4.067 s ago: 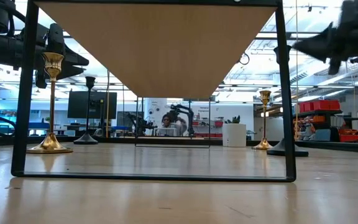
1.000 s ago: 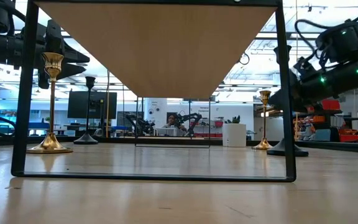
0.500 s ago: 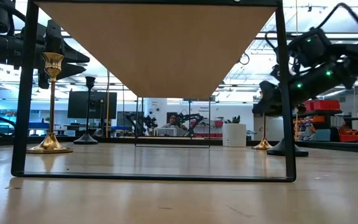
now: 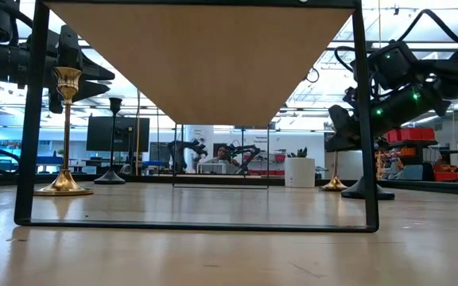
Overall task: Pick & Place candle stick holders
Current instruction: Put the top right gold candle holder on the shelf
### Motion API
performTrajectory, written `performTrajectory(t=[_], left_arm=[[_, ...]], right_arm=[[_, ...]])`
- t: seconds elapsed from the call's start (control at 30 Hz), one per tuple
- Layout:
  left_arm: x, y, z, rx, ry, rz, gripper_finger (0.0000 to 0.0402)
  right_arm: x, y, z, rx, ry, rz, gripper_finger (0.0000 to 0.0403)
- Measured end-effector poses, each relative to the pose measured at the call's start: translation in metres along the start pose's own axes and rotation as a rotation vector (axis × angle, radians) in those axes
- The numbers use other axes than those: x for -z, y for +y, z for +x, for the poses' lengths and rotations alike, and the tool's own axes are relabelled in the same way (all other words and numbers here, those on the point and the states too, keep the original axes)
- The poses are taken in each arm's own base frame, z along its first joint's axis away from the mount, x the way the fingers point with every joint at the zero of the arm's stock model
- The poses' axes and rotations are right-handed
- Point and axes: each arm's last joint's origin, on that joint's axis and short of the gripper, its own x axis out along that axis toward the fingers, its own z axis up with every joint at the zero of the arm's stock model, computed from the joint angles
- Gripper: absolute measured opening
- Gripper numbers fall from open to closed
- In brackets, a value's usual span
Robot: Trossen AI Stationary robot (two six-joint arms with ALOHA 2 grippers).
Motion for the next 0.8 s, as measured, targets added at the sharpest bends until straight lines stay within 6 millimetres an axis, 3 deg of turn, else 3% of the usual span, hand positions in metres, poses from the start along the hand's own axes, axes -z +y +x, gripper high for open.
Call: performTrajectory(t=[0.63, 0.8], left_arm=[[0.0, 0.0, 0.0, 0.0, 0.0, 0.0, 0.0188], [0.0, 0.0, 0.0, 0.0, 0.0, 0.0, 0.0188]], right_arm=[[-0.002, 0.0, -0.003, -0.041, 0.009, 0.019, 0.0005], [-0.018, 0.006, -0.003, -0.043, 0.105, -0.028, 0.0004]])
